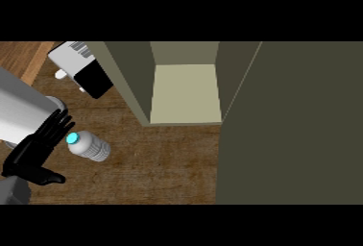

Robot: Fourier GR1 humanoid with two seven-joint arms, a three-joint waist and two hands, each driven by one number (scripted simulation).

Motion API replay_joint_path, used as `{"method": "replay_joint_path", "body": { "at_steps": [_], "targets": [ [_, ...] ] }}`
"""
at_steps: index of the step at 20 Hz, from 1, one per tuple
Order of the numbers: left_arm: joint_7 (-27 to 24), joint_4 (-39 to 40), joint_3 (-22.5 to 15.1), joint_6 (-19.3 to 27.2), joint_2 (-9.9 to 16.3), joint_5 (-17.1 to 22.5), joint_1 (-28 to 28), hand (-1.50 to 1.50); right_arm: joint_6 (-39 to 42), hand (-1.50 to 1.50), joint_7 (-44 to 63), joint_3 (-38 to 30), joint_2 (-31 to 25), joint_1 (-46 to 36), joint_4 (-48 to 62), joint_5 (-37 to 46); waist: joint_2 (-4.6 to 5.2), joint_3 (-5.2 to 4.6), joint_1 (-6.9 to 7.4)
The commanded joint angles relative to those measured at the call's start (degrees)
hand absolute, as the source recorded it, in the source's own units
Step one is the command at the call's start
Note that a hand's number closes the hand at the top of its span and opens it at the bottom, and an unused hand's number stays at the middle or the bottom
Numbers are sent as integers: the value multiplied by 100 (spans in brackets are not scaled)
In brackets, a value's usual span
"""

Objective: Pick up the bottled water, place it into the cabinet and close the cabinet

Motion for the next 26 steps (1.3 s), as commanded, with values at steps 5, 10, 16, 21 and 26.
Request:
{"method": "replay_joint_path", "body": {
  "at_steps": [5,10,16,21,26],
  "targets": [
    [-1121,1829,-176,171,24,-562,-682,-150,-171,-150,-258,620,202,198,29,620,15,-8,-39],
    [-1449,2433,-294,-150,102,-655,-770,-150,-187,-150,210,131,25,-163,-17,125,27,-9,-4],
    [-1828,2831,-369,33,50,-781,-997,-150,120,-150,-311,111,-38,44,221,203,37,-14,-62],
    [-1874,2923,-467,215,-187,-827,-1162,-150,33,-150,-160,311,-9,182,-28,278,20,-10,-54],
    [-1921,3245,-400,-227,-9,-737,-1155,-150,-11,-150,-109,54,6,-114,217,8,57,-20,-80]
  ]
}}
